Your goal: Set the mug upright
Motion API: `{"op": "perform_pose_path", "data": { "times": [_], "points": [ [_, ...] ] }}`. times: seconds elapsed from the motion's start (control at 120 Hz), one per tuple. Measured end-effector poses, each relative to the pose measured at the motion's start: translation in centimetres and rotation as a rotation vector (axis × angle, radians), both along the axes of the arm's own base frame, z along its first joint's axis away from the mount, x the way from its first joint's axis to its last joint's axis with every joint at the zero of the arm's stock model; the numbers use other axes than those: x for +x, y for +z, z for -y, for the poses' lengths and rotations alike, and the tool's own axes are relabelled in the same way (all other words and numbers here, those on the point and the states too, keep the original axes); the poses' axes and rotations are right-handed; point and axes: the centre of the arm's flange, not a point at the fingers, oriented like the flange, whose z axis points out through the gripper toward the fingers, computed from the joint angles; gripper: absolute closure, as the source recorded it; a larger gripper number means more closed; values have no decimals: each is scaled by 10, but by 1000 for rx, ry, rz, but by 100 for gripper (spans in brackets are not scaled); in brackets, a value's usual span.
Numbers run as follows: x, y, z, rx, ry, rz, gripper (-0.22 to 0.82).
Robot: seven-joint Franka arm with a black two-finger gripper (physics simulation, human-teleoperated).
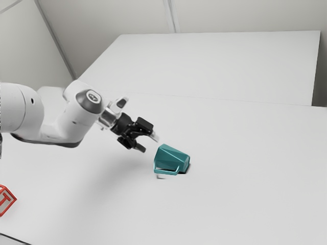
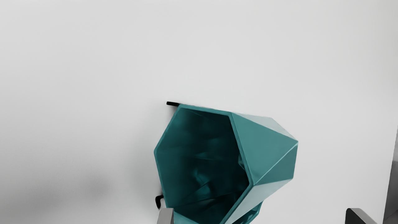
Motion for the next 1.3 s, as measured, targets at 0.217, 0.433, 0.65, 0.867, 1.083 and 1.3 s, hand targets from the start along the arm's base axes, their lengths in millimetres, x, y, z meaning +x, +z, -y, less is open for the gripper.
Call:
{"op": "perform_pose_path", "data": {
  "times": [0.217,0.433,0.65,0.867,1.083,1.3],
  "points": [
    [4,-25,3,-67,26,31,0],
    [6,-52,11,-116,32,44,0],
    [7,-66,15,-138,21,63,0],
    [7,-67,23,-158,5,92,0],
    [7,-66,30,-171,-11,115,11],
    [7,-66,34,-176,-24,131,27]
  ]
}}
